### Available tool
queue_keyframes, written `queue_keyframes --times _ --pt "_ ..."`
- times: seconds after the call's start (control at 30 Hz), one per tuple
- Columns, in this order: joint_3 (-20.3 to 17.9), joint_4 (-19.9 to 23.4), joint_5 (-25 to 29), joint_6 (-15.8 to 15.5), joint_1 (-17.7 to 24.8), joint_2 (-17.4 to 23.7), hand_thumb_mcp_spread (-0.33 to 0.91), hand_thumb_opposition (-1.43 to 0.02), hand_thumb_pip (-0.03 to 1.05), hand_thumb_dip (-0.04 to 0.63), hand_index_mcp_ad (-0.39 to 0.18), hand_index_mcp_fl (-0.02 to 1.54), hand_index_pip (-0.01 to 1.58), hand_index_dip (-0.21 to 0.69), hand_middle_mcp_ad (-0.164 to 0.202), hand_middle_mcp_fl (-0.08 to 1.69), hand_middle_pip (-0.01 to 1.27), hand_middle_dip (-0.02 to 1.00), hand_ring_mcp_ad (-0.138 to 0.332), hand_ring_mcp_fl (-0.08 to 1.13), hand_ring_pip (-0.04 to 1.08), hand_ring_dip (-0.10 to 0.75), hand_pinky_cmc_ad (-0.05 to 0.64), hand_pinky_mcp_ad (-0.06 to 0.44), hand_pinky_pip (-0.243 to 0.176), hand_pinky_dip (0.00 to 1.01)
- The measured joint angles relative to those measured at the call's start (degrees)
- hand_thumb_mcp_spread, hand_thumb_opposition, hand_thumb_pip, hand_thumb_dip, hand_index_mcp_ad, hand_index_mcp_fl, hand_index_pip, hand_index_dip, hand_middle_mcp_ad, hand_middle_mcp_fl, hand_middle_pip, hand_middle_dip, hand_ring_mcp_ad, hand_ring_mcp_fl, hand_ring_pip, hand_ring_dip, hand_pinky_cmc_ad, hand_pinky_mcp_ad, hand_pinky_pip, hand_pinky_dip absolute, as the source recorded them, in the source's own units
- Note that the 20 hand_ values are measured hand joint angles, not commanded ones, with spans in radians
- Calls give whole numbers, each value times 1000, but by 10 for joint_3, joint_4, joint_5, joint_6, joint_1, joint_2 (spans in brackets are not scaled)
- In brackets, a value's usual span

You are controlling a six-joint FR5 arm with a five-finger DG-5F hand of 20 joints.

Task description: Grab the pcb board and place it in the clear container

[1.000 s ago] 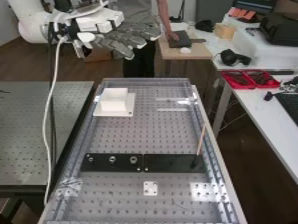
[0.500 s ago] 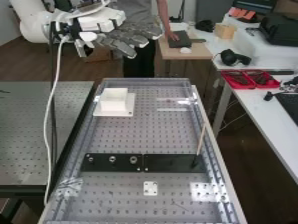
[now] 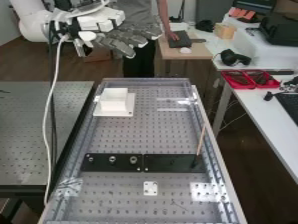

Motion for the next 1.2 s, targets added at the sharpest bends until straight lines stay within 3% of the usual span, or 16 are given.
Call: queue_keyframes --times 1.2 --pt "27 -75 -81 17 -19 -12 333 -764 581 192 -72 173 152 157 68 23 138 120 225 12 77 21 328 195 -124 590"
